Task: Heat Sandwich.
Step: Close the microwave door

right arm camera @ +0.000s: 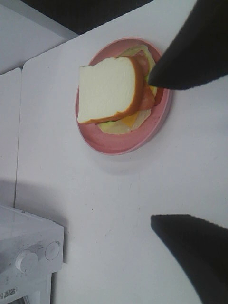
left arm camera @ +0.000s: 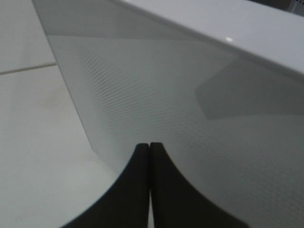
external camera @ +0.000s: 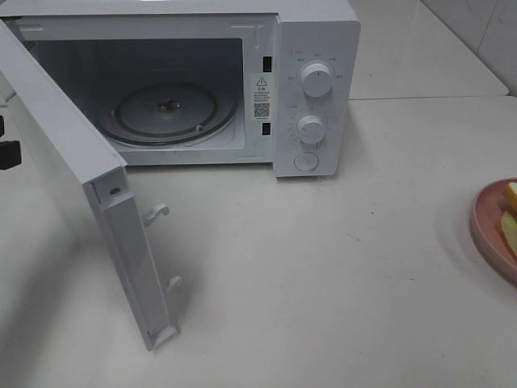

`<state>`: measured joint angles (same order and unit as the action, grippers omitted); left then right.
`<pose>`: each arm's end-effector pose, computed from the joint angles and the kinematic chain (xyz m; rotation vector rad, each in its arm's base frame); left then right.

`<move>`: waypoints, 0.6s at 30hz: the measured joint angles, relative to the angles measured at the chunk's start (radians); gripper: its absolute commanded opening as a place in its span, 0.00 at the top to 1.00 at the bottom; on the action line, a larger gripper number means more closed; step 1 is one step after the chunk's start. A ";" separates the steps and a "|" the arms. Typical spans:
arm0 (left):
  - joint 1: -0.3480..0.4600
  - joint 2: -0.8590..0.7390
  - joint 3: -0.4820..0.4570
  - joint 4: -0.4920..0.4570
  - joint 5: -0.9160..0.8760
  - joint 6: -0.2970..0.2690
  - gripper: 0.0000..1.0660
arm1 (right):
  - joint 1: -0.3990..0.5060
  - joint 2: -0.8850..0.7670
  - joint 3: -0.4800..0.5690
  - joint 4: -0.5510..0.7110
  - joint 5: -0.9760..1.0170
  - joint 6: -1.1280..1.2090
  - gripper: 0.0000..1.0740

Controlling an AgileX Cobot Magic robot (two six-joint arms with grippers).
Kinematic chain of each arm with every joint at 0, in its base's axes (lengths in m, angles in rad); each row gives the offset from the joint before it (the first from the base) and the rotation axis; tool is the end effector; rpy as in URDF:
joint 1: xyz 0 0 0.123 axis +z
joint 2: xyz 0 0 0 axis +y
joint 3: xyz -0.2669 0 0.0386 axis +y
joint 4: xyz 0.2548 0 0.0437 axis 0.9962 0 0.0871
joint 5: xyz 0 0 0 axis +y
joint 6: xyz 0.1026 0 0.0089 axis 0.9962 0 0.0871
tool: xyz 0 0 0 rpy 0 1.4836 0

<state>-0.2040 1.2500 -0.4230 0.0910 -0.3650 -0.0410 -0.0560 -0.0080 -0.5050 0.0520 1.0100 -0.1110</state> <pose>0.2469 -0.0545 0.1927 0.2625 1.9315 -0.1374 0.0279 0.0030 0.2816 -0.0557 1.9791 -0.0470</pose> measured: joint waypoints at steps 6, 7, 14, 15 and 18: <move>-0.039 0.007 0.000 -0.013 -0.071 0.000 1.00 | 0.000 0.000 0.000 0.000 0.000 0.000 0.34; -0.043 0.013 0.000 -0.021 -0.087 0.000 1.00 | 0.000 0.000 0.000 0.000 0.000 0.000 0.34; -0.098 0.115 0.001 -0.148 -0.174 0.052 1.00 | 0.000 0.000 0.000 0.000 0.000 0.000 0.34; -0.109 0.128 0.001 -0.174 -0.188 0.075 1.00 | 0.000 0.000 0.000 0.000 0.000 0.000 0.34; -0.148 0.154 0.001 -0.232 -0.218 0.126 1.00 | 0.000 0.000 0.000 0.000 0.000 0.000 0.34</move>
<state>-0.3520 1.4040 -0.4220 -0.1410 -0.5830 0.0850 -0.0560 -0.0080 -0.5050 0.0520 1.0100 -0.1110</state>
